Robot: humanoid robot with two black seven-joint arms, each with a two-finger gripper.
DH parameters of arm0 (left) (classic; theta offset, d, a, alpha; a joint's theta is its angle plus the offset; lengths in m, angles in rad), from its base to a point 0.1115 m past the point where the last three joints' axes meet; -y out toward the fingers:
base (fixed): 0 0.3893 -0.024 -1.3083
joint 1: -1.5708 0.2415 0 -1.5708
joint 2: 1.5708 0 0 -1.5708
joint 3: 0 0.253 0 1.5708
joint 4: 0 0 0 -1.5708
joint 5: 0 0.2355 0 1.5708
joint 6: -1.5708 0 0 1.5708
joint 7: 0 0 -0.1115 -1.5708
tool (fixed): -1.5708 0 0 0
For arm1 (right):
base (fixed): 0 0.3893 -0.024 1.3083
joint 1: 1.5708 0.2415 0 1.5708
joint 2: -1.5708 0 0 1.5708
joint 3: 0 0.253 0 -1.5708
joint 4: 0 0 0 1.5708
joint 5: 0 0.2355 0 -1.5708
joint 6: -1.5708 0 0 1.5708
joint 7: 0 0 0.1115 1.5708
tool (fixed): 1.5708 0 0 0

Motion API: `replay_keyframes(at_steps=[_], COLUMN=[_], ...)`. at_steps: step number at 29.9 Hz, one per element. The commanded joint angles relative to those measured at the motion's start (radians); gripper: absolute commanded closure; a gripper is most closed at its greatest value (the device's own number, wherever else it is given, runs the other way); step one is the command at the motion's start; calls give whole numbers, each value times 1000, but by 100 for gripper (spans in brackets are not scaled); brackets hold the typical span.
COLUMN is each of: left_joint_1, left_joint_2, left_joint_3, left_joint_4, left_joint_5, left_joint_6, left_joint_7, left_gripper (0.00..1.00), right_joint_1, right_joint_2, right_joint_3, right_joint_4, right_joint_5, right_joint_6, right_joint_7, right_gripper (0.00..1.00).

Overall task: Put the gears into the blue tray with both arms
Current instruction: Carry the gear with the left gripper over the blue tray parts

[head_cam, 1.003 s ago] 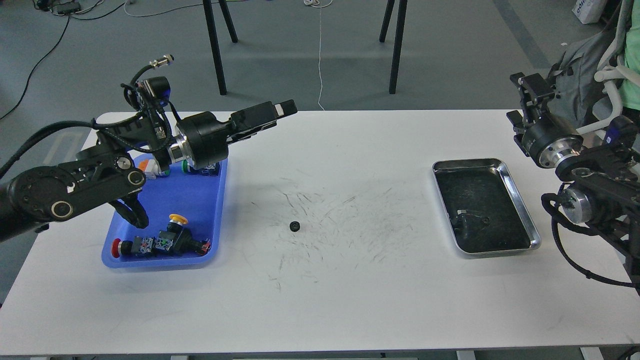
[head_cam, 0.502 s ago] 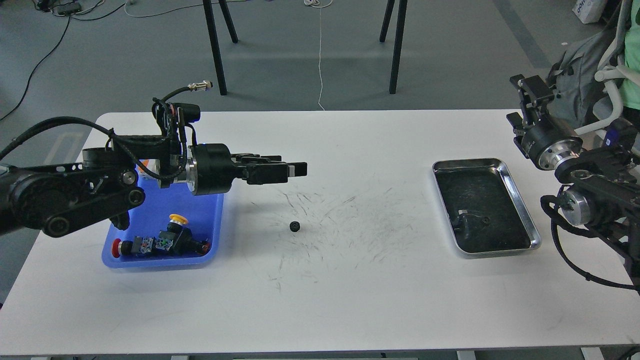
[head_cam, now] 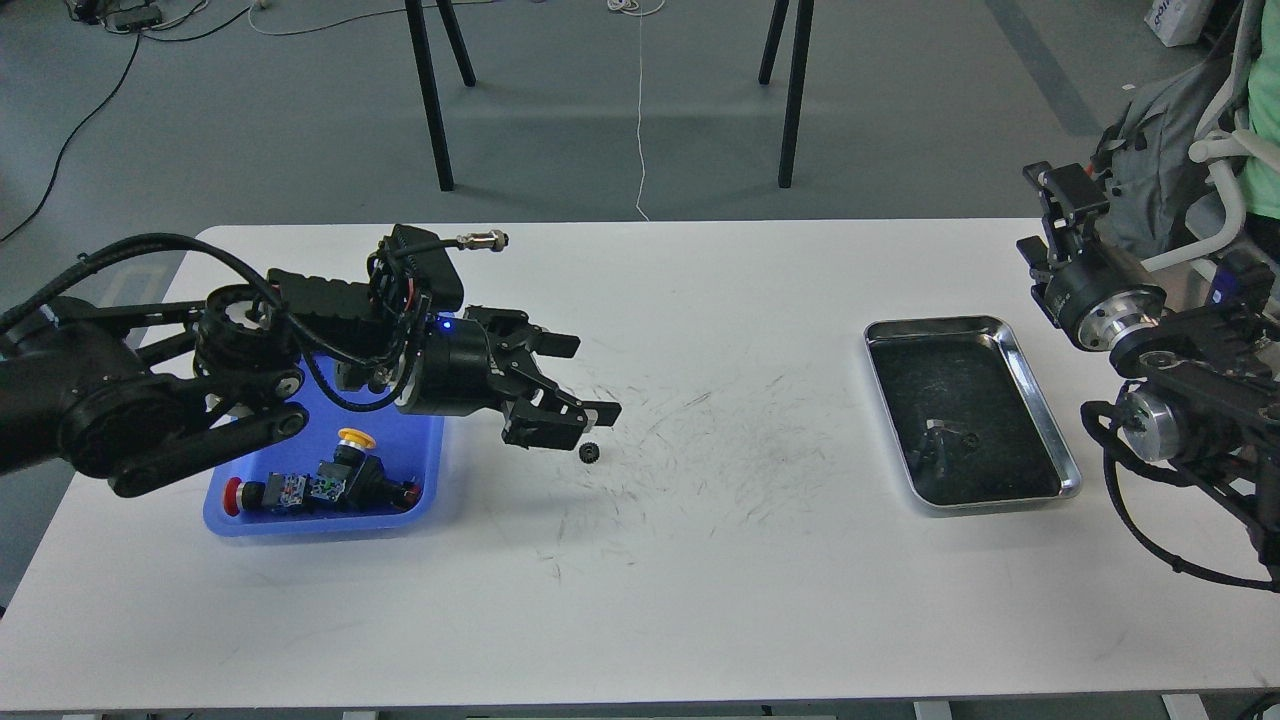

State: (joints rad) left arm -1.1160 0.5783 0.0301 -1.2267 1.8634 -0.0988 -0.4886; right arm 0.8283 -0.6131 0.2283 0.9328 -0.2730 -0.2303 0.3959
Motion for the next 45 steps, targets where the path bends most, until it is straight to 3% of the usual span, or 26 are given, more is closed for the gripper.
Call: replay_keyframes(at_steps=[1,16,29,34,45], left_joint_1=[4,87,151,156,165], left_joint_2=[-58,-215,-262,-264,-267], left_joint_3=[30,102,103,109,109], left_joint_4=[47,260,331,363,385], left_joint_5=[30,34,42,68,69], left_joint_6=[18,80,139,149,151], left_joint_7=[0,0,0,0,0], left_gripper=[0,2,15,31,34], right_joint_1=[0,2,8,9,6], right_joint_2=[3,4,13,13,13], right_joint_3=[-1,-15,-24,-24,-24], right_joint_4=[0,-6,-6,-3,-2], right_joint_5=[-2,-8,-14,-14,-14], right_joint_6=[-1,-3,-4,-4,-4], right_joint_7=[0,-2,-2,-2,-2], right_gripper=[6,6,6,6,6])
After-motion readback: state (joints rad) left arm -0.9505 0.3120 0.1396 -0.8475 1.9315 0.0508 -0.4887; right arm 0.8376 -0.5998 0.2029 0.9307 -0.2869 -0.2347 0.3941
